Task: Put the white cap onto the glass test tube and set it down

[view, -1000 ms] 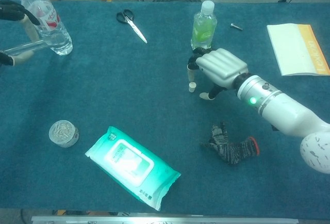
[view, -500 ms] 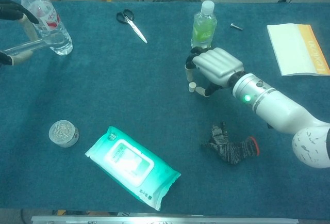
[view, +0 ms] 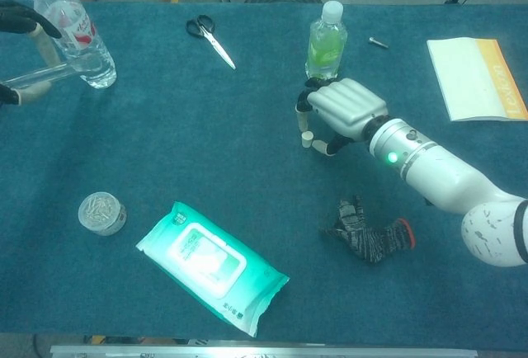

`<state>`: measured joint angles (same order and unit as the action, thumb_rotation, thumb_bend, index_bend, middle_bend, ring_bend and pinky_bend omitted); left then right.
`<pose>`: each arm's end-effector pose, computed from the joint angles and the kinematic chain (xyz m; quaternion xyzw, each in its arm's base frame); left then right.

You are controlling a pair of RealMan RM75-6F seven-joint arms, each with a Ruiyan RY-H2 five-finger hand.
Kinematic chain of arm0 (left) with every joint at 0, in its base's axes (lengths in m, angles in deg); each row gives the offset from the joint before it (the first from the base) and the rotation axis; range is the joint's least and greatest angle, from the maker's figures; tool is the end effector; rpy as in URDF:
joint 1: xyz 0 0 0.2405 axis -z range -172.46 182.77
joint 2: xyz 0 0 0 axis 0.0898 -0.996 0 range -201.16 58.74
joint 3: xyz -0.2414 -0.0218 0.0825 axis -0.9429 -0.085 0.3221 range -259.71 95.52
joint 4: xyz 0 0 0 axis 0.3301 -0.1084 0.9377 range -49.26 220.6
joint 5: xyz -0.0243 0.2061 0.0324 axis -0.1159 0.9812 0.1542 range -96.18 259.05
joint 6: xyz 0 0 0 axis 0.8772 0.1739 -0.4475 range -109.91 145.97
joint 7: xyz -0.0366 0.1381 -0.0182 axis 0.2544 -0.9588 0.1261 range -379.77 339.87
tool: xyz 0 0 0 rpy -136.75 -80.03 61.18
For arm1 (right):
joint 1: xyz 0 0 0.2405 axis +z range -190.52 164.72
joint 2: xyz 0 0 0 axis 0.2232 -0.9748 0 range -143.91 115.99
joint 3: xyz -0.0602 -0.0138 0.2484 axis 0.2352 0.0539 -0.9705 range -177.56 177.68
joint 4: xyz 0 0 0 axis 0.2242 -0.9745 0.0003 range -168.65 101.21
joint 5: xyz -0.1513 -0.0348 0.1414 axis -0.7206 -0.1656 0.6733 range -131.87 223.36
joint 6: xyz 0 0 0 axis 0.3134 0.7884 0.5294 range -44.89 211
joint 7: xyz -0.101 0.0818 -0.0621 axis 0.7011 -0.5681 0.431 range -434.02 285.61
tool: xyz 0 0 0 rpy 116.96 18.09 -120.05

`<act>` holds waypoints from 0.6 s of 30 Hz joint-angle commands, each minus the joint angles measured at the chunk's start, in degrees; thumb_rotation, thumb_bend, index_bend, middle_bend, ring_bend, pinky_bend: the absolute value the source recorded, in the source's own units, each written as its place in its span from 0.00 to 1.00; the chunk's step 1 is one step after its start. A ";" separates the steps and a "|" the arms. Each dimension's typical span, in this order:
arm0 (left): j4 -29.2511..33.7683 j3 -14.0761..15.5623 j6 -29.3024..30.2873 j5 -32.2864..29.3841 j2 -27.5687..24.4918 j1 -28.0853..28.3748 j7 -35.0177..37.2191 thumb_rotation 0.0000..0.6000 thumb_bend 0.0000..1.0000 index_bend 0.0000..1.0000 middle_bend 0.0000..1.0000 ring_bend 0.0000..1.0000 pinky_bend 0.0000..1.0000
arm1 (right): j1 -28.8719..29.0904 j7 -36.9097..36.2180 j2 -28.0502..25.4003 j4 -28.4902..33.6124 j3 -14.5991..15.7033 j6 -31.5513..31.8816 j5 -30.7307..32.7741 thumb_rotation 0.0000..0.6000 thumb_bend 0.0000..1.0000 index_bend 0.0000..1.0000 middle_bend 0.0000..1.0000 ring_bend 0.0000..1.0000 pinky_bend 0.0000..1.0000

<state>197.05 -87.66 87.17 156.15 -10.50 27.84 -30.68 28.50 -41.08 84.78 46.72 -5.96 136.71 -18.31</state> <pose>-0.2059 0.2530 0.1238 -0.6649 -0.4223 -0.3979 0.4704 -0.1442 -0.3050 -0.0806 0.8073 -0.3211 0.3008 0.3933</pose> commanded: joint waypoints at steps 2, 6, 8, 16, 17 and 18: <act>-0.16 -0.01 -0.05 -0.02 -0.04 -0.02 0.22 1.00 0.34 0.53 0.23 0.10 0.14 | 0.02 -0.54 0.09 -0.03 -0.11 0.14 -0.11 1.00 0.29 0.46 0.26 0.08 0.17; -0.38 -0.03 -0.18 0.01 -0.06 0.01 0.45 1.00 0.34 0.53 0.23 0.10 0.13 | -0.01 -1.13 -0.10 0.16 0.07 0.46 -0.91 1.00 0.29 0.46 0.26 0.08 0.17; -0.42 -0.04 -0.29 0.02 -0.03 0.07 0.54 1.00 0.34 0.53 0.23 0.10 0.14 | 0.00 -1.09 -0.18 0.30 0.11 0.46 -0.89 1.00 0.29 0.46 0.26 0.08 0.17; -0.42 -0.02 -0.49 0.09 0.05 0.19 0.43 1.00 0.34 0.53 0.23 0.10 0.14 | 0.08 -0.80 -0.41 0.41 0.25 0.46 -0.65 1.00 0.29 0.46 0.26 0.08 0.17; -0.41 -0.02 -0.49 0.08 0.04 0.20 0.41 1.00 0.34 0.53 0.23 0.10 0.14 | 0.10 -0.77 -0.43 0.41 0.26 0.43 -0.57 1.00 0.29 0.46 0.26 0.08 0.17; -0.40 -0.03 -0.50 0.07 0.04 0.21 0.40 1.00 0.34 0.53 0.23 0.10 0.14 | 0.11 -0.76 -0.43 0.39 0.25 0.45 -0.55 1.00 0.29 0.46 0.26 0.08 0.17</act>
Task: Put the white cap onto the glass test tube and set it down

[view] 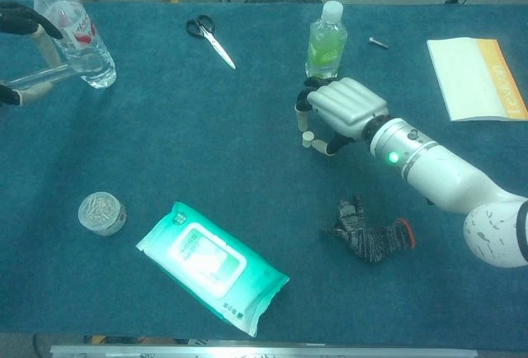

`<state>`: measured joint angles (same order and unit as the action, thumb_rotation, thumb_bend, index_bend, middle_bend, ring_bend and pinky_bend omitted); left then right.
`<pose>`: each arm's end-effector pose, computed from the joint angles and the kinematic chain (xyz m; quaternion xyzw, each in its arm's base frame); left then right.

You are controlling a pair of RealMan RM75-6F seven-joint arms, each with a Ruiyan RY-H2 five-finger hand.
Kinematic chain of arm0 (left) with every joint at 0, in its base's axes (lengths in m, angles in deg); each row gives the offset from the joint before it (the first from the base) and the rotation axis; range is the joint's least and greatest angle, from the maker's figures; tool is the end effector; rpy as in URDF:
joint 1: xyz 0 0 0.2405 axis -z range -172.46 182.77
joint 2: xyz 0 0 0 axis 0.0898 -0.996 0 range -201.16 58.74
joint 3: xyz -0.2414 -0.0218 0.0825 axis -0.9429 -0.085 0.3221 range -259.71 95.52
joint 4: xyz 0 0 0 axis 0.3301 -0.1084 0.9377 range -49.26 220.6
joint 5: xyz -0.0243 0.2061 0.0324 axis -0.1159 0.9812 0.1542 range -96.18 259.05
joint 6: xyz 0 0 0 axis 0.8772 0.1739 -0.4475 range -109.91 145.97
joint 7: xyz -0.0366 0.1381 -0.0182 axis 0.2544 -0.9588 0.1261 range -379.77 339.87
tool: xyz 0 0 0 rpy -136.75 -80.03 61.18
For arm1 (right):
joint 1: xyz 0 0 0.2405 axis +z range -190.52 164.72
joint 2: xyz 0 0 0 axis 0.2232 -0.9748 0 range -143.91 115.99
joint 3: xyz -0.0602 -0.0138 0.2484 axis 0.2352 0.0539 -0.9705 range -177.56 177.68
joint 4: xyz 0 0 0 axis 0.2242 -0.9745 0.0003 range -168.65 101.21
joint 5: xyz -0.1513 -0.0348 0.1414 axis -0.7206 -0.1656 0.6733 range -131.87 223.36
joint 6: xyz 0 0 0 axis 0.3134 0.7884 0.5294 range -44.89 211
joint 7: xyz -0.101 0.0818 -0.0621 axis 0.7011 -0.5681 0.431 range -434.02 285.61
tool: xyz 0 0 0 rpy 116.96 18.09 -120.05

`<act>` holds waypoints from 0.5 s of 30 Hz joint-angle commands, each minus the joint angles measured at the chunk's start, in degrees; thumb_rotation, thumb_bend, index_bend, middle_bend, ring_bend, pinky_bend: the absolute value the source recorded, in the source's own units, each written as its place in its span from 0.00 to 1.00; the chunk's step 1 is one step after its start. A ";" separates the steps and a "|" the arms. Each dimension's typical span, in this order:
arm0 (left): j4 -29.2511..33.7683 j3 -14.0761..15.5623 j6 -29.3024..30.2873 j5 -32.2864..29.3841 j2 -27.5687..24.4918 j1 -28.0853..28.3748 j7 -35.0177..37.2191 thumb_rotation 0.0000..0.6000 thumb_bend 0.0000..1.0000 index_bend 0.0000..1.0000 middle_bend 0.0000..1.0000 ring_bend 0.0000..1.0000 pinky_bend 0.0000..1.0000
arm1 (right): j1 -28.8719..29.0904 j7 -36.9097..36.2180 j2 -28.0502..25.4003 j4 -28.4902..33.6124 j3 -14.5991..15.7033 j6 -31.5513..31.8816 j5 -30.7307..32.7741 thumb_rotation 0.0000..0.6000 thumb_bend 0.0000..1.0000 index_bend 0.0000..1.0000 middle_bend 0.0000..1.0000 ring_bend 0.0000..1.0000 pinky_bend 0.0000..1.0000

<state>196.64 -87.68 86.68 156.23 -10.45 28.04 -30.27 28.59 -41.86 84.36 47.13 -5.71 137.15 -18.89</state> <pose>-0.2066 0.2542 0.1230 -0.6668 -0.4230 -0.3969 0.4680 -0.1433 -0.3048 -0.0783 0.8064 -0.3204 0.3060 0.3916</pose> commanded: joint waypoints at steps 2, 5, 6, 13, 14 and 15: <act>0.06 -0.02 0.02 0.00 -0.01 0.00 -0.02 1.00 0.34 0.53 0.23 0.10 0.13 | 0.07 0.02 -0.02 -0.07 0.02 -0.09 0.08 1.00 0.29 0.46 0.26 0.08 0.17; 0.05 -0.02 -0.02 0.00 0.03 0.04 -0.06 1.00 0.34 0.53 0.23 0.10 0.13 | 0.13 -0.09 0.11 -0.34 0.04 -0.17 0.09 1.00 0.29 0.46 0.26 0.08 0.17; 0.04 -0.02 -0.05 -0.01 0.05 0.06 -0.07 1.00 0.34 0.53 0.23 0.10 0.14 | 0.16 -0.13 0.16 -0.42 0.04 -0.23 0.13 1.00 0.28 0.46 0.26 0.08 0.17; -0.23 -0.02 -0.13 -0.05 0.13 0.06 0.20 1.00 0.34 0.53 0.23 0.10 0.14 | 0.34 -0.44 0.62 -1.09 0.12 -0.51 0.10 1.00 0.29 0.46 0.26 0.08 0.17; -0.29 -0.02 -0.14 -0.03 0.13 0.06 0.24 1.00 0.34 0.53 0.23 0.10 0.14 | 0.36 -0.44 0.70 -1.20 0.13 -0.53 0.09 1.00 0.28 0.46 0.26 0.08 0.17; -0.34 -0.02 -0.13 -0.03 0.12 0.05 0.29 1.00 0.34 0.53 0.23 0.10 0.14 | 0.39 -0.43 0.76 -1.26 0.16 -0.59 0.13 1.00 0.28 0.46 0.26 0.08 0.17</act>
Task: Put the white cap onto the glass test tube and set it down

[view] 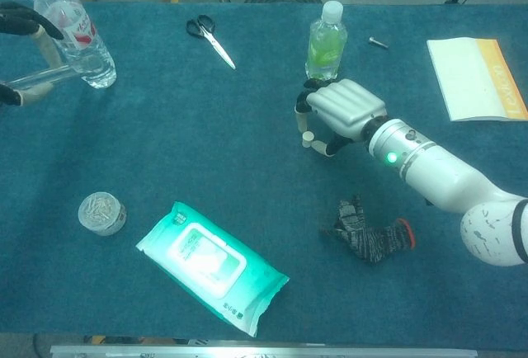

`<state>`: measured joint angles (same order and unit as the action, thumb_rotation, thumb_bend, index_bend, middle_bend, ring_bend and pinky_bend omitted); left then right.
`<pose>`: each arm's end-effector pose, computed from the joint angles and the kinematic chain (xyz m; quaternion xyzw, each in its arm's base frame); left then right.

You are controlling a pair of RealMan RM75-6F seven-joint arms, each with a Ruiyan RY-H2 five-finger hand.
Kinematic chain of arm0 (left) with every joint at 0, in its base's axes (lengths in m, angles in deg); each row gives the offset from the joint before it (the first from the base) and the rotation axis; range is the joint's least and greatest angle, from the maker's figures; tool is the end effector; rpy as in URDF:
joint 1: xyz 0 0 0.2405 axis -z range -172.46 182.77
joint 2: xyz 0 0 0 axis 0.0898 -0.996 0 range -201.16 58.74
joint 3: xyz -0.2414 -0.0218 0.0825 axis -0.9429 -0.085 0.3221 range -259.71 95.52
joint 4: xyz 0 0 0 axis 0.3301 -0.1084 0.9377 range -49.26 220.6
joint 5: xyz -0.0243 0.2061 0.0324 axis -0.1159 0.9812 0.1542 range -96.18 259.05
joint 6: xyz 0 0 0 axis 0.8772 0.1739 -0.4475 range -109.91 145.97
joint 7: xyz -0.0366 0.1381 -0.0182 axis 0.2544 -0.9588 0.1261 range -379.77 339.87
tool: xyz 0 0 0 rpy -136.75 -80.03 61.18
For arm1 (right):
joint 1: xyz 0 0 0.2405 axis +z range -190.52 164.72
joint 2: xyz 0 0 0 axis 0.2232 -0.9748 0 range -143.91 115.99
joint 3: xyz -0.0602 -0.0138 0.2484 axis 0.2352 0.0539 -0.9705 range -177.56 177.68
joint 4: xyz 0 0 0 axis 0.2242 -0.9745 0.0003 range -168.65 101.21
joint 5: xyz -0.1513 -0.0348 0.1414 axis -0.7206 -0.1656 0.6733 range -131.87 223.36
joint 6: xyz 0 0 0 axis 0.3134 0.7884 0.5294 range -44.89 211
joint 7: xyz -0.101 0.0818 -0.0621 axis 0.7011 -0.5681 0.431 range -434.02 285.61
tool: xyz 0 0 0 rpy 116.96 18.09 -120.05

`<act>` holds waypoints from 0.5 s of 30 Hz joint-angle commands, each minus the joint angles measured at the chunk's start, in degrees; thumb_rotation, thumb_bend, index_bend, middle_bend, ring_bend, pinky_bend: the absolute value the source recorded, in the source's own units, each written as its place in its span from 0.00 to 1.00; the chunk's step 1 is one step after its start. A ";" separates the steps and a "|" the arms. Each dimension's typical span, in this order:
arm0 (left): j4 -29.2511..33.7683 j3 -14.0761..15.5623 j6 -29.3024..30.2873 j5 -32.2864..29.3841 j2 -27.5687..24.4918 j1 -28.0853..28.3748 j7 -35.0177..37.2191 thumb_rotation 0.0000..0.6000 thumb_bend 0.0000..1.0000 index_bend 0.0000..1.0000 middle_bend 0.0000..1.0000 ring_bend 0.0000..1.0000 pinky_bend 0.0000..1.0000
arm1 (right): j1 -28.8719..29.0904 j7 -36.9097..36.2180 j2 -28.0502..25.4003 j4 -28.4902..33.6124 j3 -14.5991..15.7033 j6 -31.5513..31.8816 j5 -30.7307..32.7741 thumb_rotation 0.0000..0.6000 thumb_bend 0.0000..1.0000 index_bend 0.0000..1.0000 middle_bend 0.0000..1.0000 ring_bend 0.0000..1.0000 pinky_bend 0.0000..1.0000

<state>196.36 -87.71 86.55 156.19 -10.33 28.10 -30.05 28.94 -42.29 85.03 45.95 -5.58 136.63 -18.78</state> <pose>-0.2073 0.2549 0.1225 -0.6666 -0.4238 -0.3968 0.4676 -0.1440 -0.3060 -0.0823 0.8082 -0.3210 0.3030 0.3898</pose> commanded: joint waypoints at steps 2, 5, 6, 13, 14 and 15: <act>-0.16 -0.04 0.04 0.01 0.01 -0.03 0.24 1.00 0.34 0.53 0.23 0.10 0.14 | 0.08 -0.01 0.26 -0.21 0.02 -0.10 0.08 1.00 0.29 0.46 0.26 0.08 0.17; -0.30 -0.03 0.05 0.03 0.00 -0.07 0.40 1.00 0.34 0.53 0.23 0.10 0.14 | 0.15 0.07 0.50 -0.43 0.04 -0.16 0.15 1.00 0.29 0.46 0.26 0.08 0.17; -0.33 -0.01 0.04 0.04 -0.02 -0.08 0.44 1.00 0.34 0.53 0.23 0.10 0.14 | 0.16 -0.03 0.58 -0.45 0.00 -0.17 0.17 1.00 0.29 0.46 0.26 0.08 0.17; -0.49 -0.02 0.10 0.14 -0.06 -0.15 0.73 1.00 0.34 0.53 0.23 0.10 0.14 | 0.29 0.26 0.90 -0.72 -0.21 -0.10 0.57 1.00 0.31 0.47 0.26 0.08 0.17; -0.51 0.00 0.10 0.15 -0.04 -0.17 0.75 1.00 0.34 0.53 0.23 0.10 0.14 | 0.28 0.25 0.89 -0.71 -0.24 -0.08 0.62 1.00 0.32 0.47 0.26 0.08 0.17; -0.53 0.04 0.07 0.17 -0.03 -0.17 0.75 1.00 0.34 0.53 0.23 0.10 0.14 | 0.28 0.27 0.88 -0.70 -0.26 -0.08 0.70 1.00 0.33 0.47 0.26 0.08 0.17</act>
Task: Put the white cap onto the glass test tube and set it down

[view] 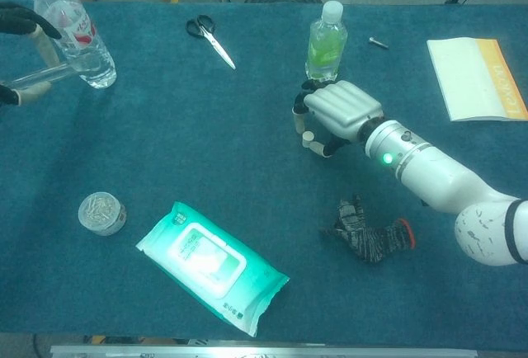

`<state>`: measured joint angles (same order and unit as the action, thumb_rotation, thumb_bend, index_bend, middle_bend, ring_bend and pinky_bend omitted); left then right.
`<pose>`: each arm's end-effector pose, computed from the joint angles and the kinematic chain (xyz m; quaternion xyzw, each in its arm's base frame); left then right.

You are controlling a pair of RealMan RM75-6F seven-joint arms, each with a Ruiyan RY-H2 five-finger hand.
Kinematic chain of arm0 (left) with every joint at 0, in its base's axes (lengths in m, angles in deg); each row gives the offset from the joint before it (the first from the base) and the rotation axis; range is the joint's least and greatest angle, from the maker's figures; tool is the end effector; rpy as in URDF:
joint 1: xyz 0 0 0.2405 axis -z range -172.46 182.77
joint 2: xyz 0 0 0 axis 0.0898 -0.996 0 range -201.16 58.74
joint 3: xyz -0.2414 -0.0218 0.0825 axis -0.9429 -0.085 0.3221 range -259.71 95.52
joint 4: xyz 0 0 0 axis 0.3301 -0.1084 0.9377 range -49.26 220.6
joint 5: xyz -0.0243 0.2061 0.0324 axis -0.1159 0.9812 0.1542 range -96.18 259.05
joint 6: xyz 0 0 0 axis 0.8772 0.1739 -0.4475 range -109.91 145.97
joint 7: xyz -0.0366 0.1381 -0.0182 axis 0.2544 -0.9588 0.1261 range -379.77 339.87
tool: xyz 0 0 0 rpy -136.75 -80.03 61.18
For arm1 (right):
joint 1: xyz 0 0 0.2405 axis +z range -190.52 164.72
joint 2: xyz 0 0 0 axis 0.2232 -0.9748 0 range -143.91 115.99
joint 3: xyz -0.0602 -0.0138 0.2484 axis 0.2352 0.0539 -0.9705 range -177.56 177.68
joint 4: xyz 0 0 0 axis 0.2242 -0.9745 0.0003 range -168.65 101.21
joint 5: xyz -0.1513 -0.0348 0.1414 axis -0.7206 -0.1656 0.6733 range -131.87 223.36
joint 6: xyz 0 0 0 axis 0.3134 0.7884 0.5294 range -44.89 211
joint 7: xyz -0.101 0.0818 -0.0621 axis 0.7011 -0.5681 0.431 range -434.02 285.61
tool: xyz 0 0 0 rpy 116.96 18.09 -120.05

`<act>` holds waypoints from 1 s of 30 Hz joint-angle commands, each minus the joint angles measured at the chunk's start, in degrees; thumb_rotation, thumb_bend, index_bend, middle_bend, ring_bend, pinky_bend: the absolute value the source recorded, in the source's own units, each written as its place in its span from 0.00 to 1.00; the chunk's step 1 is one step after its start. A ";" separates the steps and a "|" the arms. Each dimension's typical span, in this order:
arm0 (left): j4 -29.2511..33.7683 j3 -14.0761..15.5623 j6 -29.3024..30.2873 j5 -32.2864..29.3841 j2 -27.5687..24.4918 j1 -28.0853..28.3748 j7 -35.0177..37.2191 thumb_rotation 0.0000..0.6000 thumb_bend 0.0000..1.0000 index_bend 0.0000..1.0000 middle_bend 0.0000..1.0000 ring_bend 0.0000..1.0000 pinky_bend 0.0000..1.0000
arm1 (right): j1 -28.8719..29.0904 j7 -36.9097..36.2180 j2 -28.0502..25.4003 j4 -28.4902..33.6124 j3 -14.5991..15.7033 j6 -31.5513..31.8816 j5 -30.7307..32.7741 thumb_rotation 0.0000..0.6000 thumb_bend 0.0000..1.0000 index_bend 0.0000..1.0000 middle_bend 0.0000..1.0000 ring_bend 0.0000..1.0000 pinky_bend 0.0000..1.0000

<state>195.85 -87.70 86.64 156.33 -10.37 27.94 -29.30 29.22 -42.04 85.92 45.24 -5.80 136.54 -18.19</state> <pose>-0.2098 0.2552 0.1235 -0.6641 -0.4254 -0.3978 0.4688 -0.1421 -0.3067 -0.0861 0.8073 -0.3234 0.3026 0.3901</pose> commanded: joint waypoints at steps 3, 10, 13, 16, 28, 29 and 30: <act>-0.08 0.01 -0.08 -0.02 0.09 0.03 -0.02 1.00 0.34 0.53 0.23 0.10 0.13 | 0.04 0.09 0.01 -0.07 -0.08 0.01 0.24 1.00 0.34 0.48 0.26 0.08 0.17; -0.10 -0.03 -0.07 -0.16 0.17 0.04 -0.14 1.00 0.34 0.53 0.23 0.10 0.14 | 0.04 -0.26 0.26 -0.37 -0.13 0.01 0.33 1.00 0.39 0.53 0.27 0.08 0.17; -0.12 -0.01 -0.10 -0.20 0.17 0.03 -0.13 1.00 0.34 0.53 0.23 0.10 0.14 | -0.02 -0.57 0.35 -0.35 -0.19 0.23 0.13 1.00 0.40 0.56 0.29 0.08 0.17; -0.20 -0.03 -0.09 -0.30 0.20 0.00 -0.07 1.00 0.34 0.53 0.23 0.10 0.14 | -0.14 -1.18 0.16 0.03 -0.31 0.53 -0.26 1.00 0.42 0.59 0.30 0.09 0.17; 0.47 -0.47 -0.86 -1.31 0.14 0.34 0.95 1.00 0.34 0.53 0.23 0.10 0.14 | -1.62 -7.62 -6.22 8.06 -2.54 3.34 -3.31 1.00 0.44 0.62 0.32 0.11 0.17; 0.56 -0.48 -0.95 -1.40 0.22 0.36 1.08 1.00 0.34 0.53 0.23 0.10 0.14 | -1.77 -8.24 -7.03 9.04 -2.82 3.53 -3.43 1.00 0.44 0.62 0.32 0.11 0.17; 0.65 -0.47 -1.11 -1.50 0.30 0.41 1.23 1.00 0.34 0.53 0.23 0.10 0.14 | -1.91 -8.79 -7.89 9.97 -3.08 3.73 -3.62 1.00 0.44 0.62 0.32 0.11 0.17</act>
<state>196.46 -88.17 85.58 154.88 -10.12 28.32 -28.12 27.73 -49.60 79.53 53.62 -8.22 139.66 -21.29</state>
